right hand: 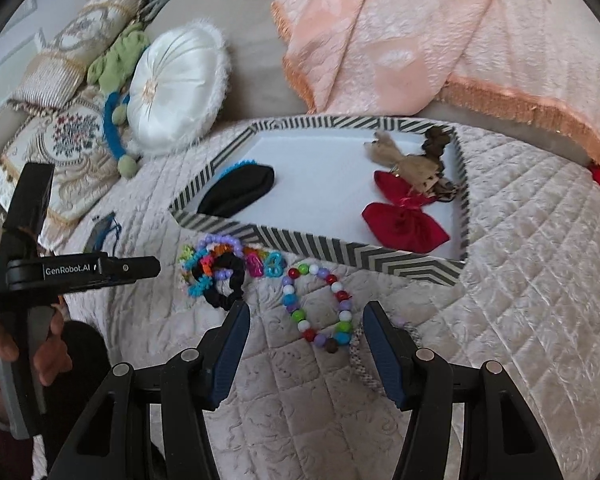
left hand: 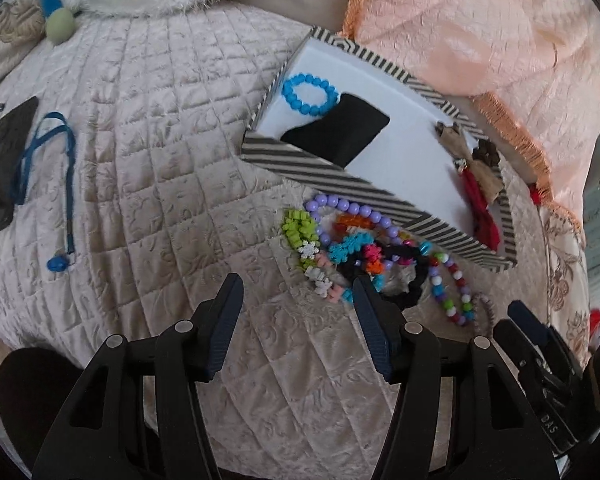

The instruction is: Organize jewelry

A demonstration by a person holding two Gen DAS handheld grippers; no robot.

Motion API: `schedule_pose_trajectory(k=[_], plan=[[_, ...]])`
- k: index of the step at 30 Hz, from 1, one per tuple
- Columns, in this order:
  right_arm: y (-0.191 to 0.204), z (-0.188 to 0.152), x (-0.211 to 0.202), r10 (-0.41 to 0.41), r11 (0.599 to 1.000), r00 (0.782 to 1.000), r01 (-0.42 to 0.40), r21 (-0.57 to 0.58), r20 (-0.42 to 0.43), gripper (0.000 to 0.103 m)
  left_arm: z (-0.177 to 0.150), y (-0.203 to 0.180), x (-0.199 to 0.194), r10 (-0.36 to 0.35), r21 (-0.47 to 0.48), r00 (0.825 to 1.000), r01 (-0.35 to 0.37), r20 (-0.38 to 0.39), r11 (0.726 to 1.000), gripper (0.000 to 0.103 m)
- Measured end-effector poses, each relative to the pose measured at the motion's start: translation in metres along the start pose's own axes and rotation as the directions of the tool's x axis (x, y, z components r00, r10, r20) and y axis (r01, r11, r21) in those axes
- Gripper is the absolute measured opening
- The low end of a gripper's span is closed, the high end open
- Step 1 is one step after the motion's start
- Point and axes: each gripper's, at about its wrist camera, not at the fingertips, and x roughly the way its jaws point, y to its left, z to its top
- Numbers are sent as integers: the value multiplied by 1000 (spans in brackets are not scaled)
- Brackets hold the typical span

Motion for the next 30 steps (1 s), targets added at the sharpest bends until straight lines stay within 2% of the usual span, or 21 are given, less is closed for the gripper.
schedule_pose_trajectory(k=[5, 9, 13, 15, 16, 17, 18, 19, 20, 24, 30], plan=[[-5, 3, 19, 1, 1000, 1000, -2, -14, -30, 48, 1, 0, 17, -3, 4, 1000, 3, -25, 1000, 57], [-7, 7, 34, -6, 999, 999, 4, -31, -52, 44, 3, -5, 24, 17, 16, 1000, -17, -12, 1000, 57], [-7, 11, 52, -27, 998, 997, 22, -64, -78, 35, 5, -8, 29, 2, 16, 1000, -2, -4, 1000, 55], [-8, 12, 61, -48, 996, 995, 42, -74, -91, 30, 5, -13, 32, 5, 41, 1000, -5, -10, 999, 36], [-9, 12, 67, -58, 996, 993, 50, -76, -103, 25, 5, -16, 33, 14, 55, 1000, -14, -10, 998, 30], [-9, 11, 71, -64, 995, 992, 55, -79, -108, 20, 6, -17, 34, 9, 63, 1000, -8, -13, 998, 20], [-10, 11, 72, -67, 995, 993, 58, -86, -100, 18, 6, -17, 36, 1, 66, 1000, 0, -21, 998, 16], [-10, 11, 72, -72, 994, 993, 63, -92, -93, 11, 5, -16, 36, -1, 65, 1000, 2, -19, 998, 14], [-11, 12, 71, -73, 994, 993, 65, -93, -92, 9, 6, -15, 35, 2, 65, 1000, 0, -17, 998, 8], [-7, 12, 50, -40, 996, 998, 35, -83, -55, 9, 8, -11, 21, -49, 54, 999, 49, -13, 997, 7], [3, 24, 0, 30, 997, 999, -26, -74, 45, 9, 19, -16, -27, -85, 85, 994, 80, 62, 993, 7]])
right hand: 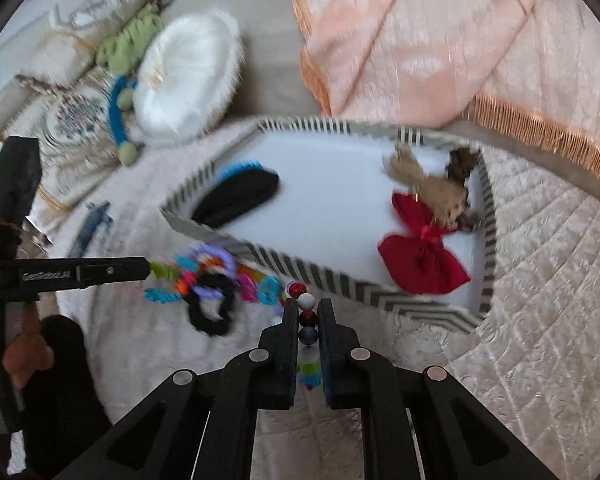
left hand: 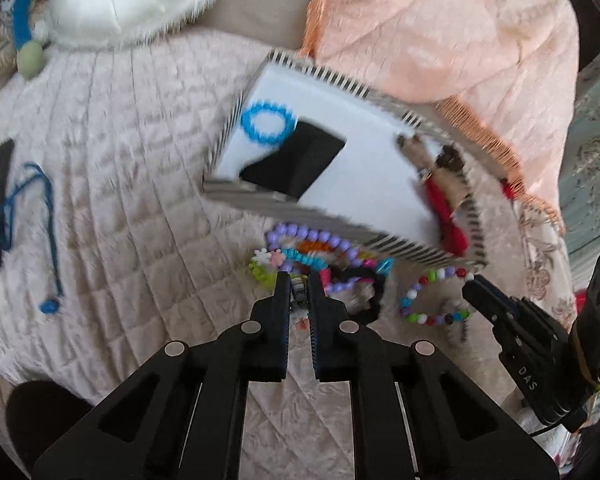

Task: Organize jewelry
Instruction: 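Grasp the multicolor bead bracelet with the right tool while the left tool grasps the green-teal bracelet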

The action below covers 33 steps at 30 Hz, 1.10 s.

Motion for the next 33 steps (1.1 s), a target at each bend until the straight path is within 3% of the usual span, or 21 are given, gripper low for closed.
schedule_pose_trajectory(k=[6, 16, 21, 33], plan=[[7, 14, -31, 20, 1000, 998, -19, -8, 62, 9, 15, -14, -38, -8, 37, 997, 5, 73, 999, 7], [10, 43, -51, 17, 1000, 993, -14, -20, 119, 9, 49, -44, -60, -12, 108, 990, -3, 140, 994, 7], [3, 56, -44, 3, 1000, 993, -2, -11, 119, 9, 68, -66, -48, -2, 142, 990, -19, 143, 990, 7], [-15, 67, 9, 30, 999, 999, -32, 35, 45, 9, 96, -98, 28, 52, 180, 996, -64, 67, 982, 7]])
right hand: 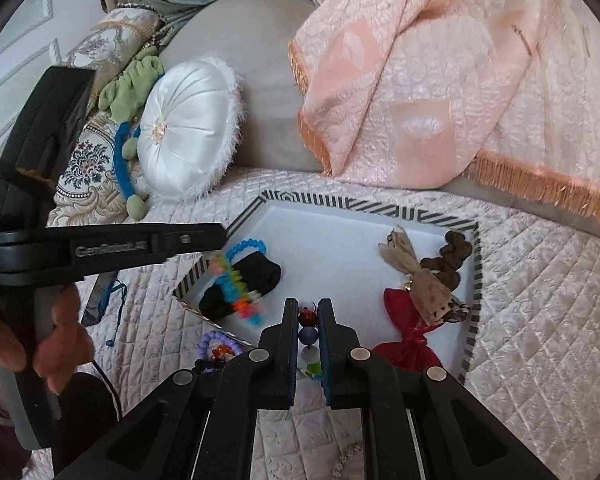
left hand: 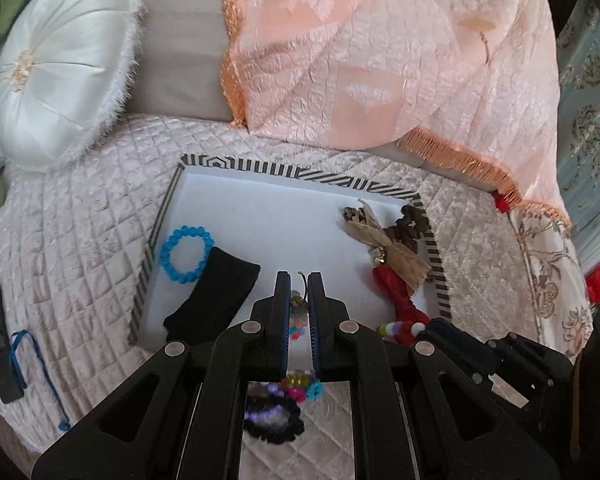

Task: Organize jewelry
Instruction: 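Grasp the multicolor bead bracelet with the right tool while the left tool grasps the green-teal bracelet, then carry the multicolor bracelet with the right tool while the left tool carries the green-teal bracelet over the tray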

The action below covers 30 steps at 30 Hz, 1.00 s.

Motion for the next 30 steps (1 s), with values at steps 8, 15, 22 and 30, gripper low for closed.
schedule_pose_trajectory(k=[8, 15, 22, 30], plan=[[-18, 9, 47, 2, 1000, 998, -1, 19, -68, 9, 11, 5, 48, 45, 15, 997, -44, -60, 999, 7], [-39, 25, 85, -29, 1000, 993, 30, 8, -115, 9, 35, 13, 75, 76, 13, 995, -76, -63, 997, 7], [-50, 48, 114, -39, 999, 988, 37, -15, -150, 9, 64, 24, 95, 89, -21, 994, -91, -59, 996, 7], [-57, 76, 145, -38, 999, 984, 36, -12, -173, 9, 88, 43, 115, 125, -65, 990, -130, -68, 989, 7]])
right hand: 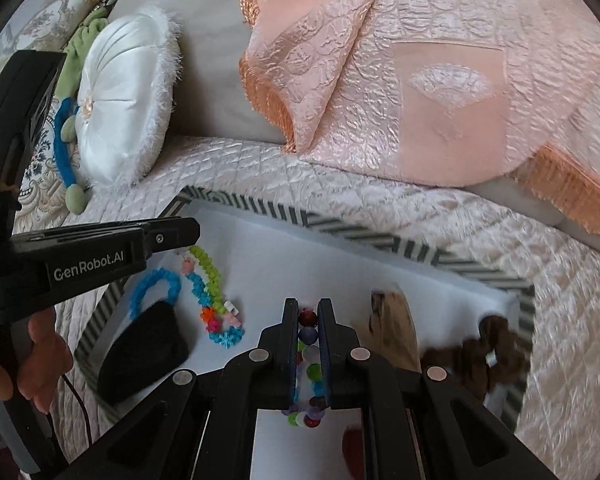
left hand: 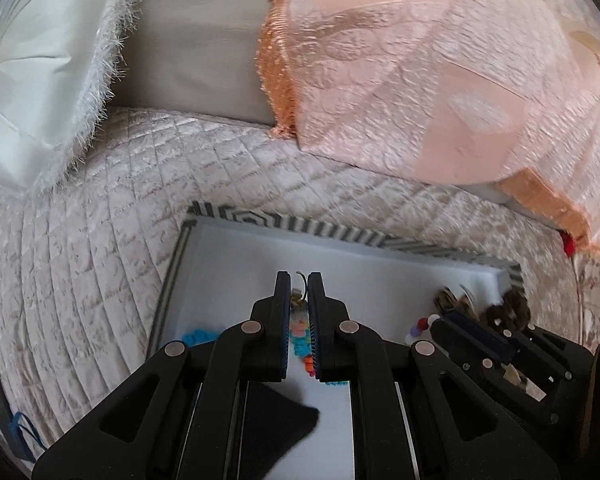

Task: Organize jewelry
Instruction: 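Carry the multicolor bracelet with the right tool while the left tool carries the green-teal bracelet over the tray, then open the right tool over the tray while the left tool releases the green-teal bracelet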

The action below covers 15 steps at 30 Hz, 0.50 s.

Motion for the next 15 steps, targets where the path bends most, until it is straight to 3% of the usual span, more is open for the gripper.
schedule_pose_trajectory(k=[7, 14, 15], plan=[[-15, 14, 24, -70, 997, 998, 70, 27, -8, 9, -2, 21, 18, 55, -19, 998, -56, -15, 998, 7], [-22, 10, 29, -63, 996, 998, 64, 57, -19, 10, -5, 24, 23, 63, -21, 998, -64, -21, 998, 9], [-22, 10, 29, -62, 996, 998, 63, 59, -19, 12, -6, 23, 22, 69, -19, 997, -70, -28, 997, 14]])
